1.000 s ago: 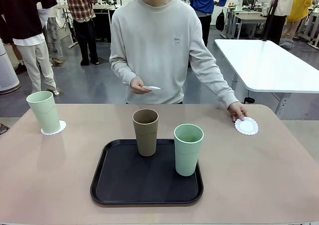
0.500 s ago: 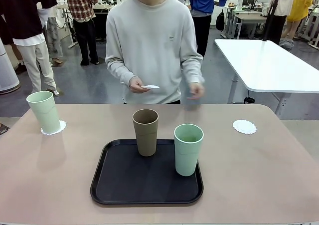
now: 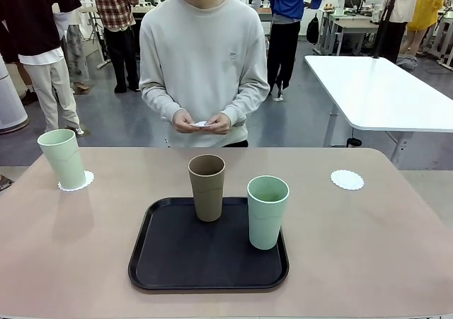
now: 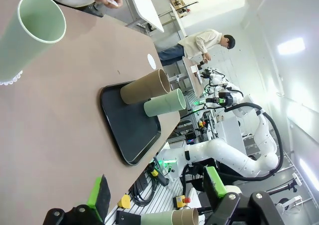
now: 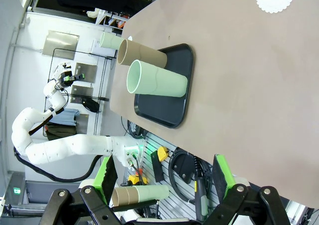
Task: Place coasters on the table and set cups on them.
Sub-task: Take one Reusable plastic cup from the Flat Tray and place it on a coaster set by the human.
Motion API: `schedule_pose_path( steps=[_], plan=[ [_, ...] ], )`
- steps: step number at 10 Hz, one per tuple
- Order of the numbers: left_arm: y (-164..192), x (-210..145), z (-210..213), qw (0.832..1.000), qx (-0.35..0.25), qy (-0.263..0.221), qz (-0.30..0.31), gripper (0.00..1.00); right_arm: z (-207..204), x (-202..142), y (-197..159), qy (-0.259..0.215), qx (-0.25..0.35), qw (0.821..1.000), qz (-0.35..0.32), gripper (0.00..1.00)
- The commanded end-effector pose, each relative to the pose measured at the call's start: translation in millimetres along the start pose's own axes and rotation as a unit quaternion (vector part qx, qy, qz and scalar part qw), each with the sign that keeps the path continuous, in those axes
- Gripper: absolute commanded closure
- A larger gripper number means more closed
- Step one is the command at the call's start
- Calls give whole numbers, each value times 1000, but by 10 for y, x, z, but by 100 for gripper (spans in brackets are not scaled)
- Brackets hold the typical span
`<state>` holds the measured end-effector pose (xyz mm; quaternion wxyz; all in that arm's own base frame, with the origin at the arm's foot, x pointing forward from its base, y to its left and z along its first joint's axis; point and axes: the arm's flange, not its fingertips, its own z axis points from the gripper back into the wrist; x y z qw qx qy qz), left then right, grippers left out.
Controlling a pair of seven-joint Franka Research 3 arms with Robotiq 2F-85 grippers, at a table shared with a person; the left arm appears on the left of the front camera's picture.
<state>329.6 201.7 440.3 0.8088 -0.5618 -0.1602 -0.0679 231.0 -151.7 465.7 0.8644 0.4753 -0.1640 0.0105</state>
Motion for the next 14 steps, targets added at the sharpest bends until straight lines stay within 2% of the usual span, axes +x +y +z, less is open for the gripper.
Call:
schedule_pose_path(
  steps=[1, 3, 4, 5, 7, 9, 11, 12, 14],
  plan=[
    [-8, 5, 9, 1000, -2, -5, 2, 0, -2, 0, -7, 0, 4, 1000, 1, 0],
    [-8, 5, 9, 1000, -2, -5, 2, 0, 0, 0, 0, 0, 0, 1000, 0, 0],
    [-8, 5, 9, 1000, -2, -5, 2, 0, -107, 237, -20, 67, -46, 994, 69, 0],
    [-8, 5, 9, 1000, -2, -5, 2, 0, -221, 481, 15, 98, -80, 986, 110, 0],
    [-8, 5, 9, 1000, -2, -5, 2, 0, -486, 959, 244, 126, -147, 964, 185, 0],
    [-8, 5, 9, 1000, -2, -5, 2, 0, -803, 1201, 451, 130, -137, 948, 257, 0],
    [-8, 5, 9, 1000, -2, -5, 2, 0, -1319, 1130, 752, 149, -107, 913, 365, 0],
    [-8, 5, 9, 1000, -2, -5, 2, 0, -1506, 1049, 856, 195, -88, 894, 395, 0],
    [-8, 5, 9, 1000, -2, -5, 2, 0, -1776, 869, 964, 280, -99, 849, 437, 0]
  ],
)
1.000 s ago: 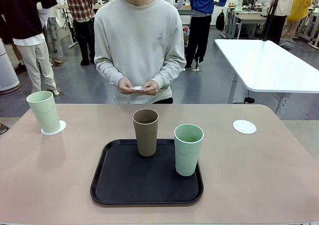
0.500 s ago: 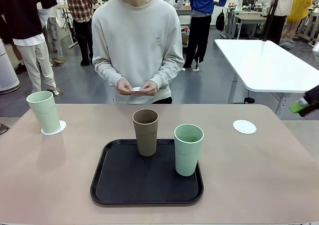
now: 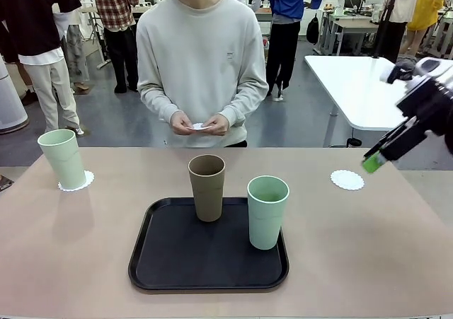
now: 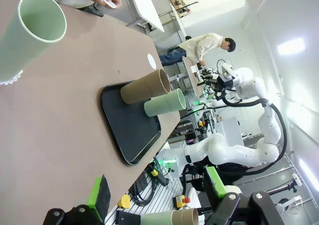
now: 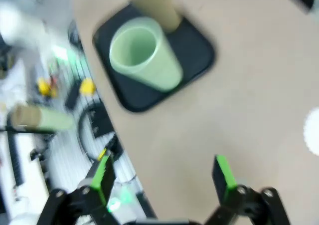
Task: Place coasters on the table and set cups on them.
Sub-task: Take one Reusable plastic cup from the Flat Tray and place it on a coaster set by the human.
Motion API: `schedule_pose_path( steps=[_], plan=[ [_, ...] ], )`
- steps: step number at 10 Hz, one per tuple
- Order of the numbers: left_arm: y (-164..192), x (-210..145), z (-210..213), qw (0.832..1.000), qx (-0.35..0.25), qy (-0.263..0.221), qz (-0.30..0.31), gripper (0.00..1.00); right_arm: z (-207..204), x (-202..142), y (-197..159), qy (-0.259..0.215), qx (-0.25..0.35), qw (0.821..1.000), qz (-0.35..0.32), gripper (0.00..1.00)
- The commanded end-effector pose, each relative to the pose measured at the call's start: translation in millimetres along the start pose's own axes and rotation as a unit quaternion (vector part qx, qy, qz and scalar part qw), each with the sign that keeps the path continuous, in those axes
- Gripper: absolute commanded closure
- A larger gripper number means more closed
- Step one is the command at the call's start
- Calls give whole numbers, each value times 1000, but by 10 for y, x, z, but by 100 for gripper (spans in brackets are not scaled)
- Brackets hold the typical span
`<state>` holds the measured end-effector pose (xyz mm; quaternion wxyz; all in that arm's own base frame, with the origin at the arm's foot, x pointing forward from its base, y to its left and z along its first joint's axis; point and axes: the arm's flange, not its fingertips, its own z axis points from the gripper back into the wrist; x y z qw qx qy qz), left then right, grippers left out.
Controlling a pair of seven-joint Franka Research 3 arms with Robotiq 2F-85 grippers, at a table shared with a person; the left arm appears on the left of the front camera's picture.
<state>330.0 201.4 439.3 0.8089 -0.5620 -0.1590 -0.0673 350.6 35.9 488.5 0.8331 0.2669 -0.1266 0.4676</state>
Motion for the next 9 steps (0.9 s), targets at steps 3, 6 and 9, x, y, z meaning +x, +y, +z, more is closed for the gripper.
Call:
schedule_pose_path(
  steps=[3, 6, 9],
  plan=[
    [-16, 5, 15, 1000, -2, -5, 1, 0, -351, 28, 324, 88, -23, 991, 98, 0],
    [-16, 5, 15, 1000, -2, -5, 1, 0, -332, 100, 272, 86, -5, 994, 70, 0],
    [-16, 5, 15, 1000, -2, -5, 1, 0, -332, 100, 272, 86, -5, 994, 70, 0]
  ],
)
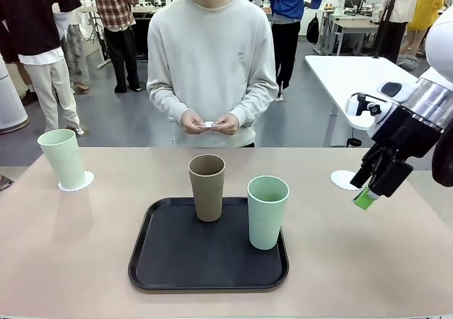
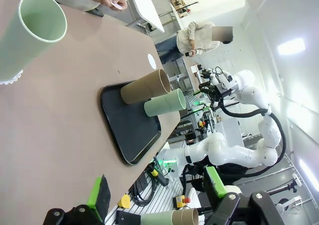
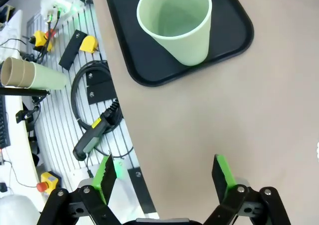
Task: Place coasters on the table and set cups on them.
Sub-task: Take one Reusable plastic cup from the Flat Tray and place it on a coaster set by the human.
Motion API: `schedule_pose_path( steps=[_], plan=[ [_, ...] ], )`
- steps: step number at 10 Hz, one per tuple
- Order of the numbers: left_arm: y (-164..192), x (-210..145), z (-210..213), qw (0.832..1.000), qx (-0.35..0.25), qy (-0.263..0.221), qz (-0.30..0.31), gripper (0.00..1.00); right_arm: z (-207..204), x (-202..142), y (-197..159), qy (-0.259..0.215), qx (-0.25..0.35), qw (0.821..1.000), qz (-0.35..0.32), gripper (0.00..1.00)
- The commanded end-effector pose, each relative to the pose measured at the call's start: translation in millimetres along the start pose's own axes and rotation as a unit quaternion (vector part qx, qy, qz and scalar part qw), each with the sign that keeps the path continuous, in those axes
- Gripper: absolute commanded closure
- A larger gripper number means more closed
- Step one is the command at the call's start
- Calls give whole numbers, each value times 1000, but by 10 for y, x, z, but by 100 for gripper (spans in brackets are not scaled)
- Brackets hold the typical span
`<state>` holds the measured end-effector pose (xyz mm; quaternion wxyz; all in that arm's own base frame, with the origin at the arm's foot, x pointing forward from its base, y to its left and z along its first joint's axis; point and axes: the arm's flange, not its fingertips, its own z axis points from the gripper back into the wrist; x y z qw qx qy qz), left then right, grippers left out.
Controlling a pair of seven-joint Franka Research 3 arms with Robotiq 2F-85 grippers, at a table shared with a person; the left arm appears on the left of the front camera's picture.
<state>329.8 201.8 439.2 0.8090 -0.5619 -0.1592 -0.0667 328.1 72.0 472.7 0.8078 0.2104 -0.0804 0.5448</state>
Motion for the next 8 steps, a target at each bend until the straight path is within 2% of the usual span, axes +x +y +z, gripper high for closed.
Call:
schedule_pose_path(
  steps=[1, 2, 4, 6, 8],
  plan=[
    [-18, 7, 11, 1000, -2, -5, 0, 0, 0, 1, 1, 0, 0, 1000, 0, 0],
    [-18, 7, 11, 1000, -2, -5, 0, 0, -27, 0, -29, -69, 7, 997, 35, 0],
    [-18, 7, 11, 1000, -2, -5, 0, 0, -156, -78, -162, -160, 48, 982, 88, 0],
    [-18, 7, 11, 1000, -2, -5, 0, 0, -271, -170, -293, -204, 58, 968, 138, 0],
    [-18, 7, 11, 1000, -2, -5, 0, 0, -423, -237, -392, -210, 22, 961, 178, 0]
  ],
)
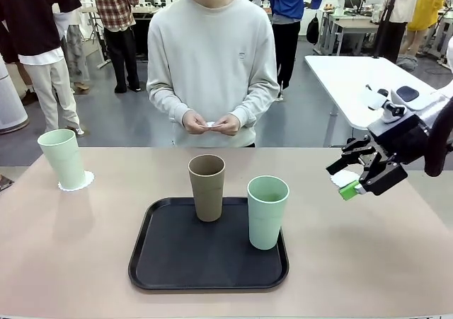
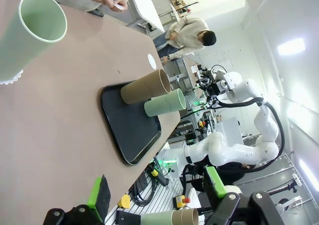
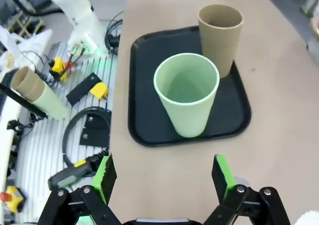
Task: Place coasters on the table and set cups on them.
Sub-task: Take one Reusable plastic cup from the Flat Tray and place it on a coaster set by the human.
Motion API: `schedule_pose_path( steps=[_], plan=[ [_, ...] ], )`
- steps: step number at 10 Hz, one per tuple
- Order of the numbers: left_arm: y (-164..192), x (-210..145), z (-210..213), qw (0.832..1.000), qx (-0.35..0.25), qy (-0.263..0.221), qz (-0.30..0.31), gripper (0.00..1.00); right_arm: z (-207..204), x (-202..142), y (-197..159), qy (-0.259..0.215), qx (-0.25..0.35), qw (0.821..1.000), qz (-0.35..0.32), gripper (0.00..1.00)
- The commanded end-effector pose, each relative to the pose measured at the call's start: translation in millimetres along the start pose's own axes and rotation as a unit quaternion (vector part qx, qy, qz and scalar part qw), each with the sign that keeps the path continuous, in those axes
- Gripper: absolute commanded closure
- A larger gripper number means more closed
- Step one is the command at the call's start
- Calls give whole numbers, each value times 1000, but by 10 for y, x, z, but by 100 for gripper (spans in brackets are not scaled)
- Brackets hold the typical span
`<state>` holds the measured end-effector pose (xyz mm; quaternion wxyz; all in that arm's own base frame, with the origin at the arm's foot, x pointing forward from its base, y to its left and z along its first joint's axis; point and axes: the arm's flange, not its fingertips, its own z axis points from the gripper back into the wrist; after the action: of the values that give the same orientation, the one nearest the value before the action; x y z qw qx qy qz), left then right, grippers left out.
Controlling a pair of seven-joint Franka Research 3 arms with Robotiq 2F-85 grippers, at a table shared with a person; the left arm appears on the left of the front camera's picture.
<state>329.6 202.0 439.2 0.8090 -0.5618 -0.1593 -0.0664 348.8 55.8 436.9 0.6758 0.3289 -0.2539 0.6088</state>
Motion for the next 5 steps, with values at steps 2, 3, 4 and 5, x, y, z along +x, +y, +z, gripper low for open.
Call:
schedule_pose_path(
  steps=[2, 3, 4, 5],
  plan=[
    [-18, 8, 9, 1000, -3, -5, 0, 0, -292, -295, -55, 16, -59, 996, 64, 0],
    [-18, 8, 9, 1000, -3, -5, 0, 0, -358, -355, -75, 37, -83, 995, 49, 0],
    [-18, 8, 9, 1000, -3, -5, 0, 0, -376, -356, -53, 54, -103, 992, 41, 0],
    [-18, 8, 9, 1000, -3, -5, 0, 0, -108, -203, -255, 27, -43, 997, 52, 0]
  ],
)
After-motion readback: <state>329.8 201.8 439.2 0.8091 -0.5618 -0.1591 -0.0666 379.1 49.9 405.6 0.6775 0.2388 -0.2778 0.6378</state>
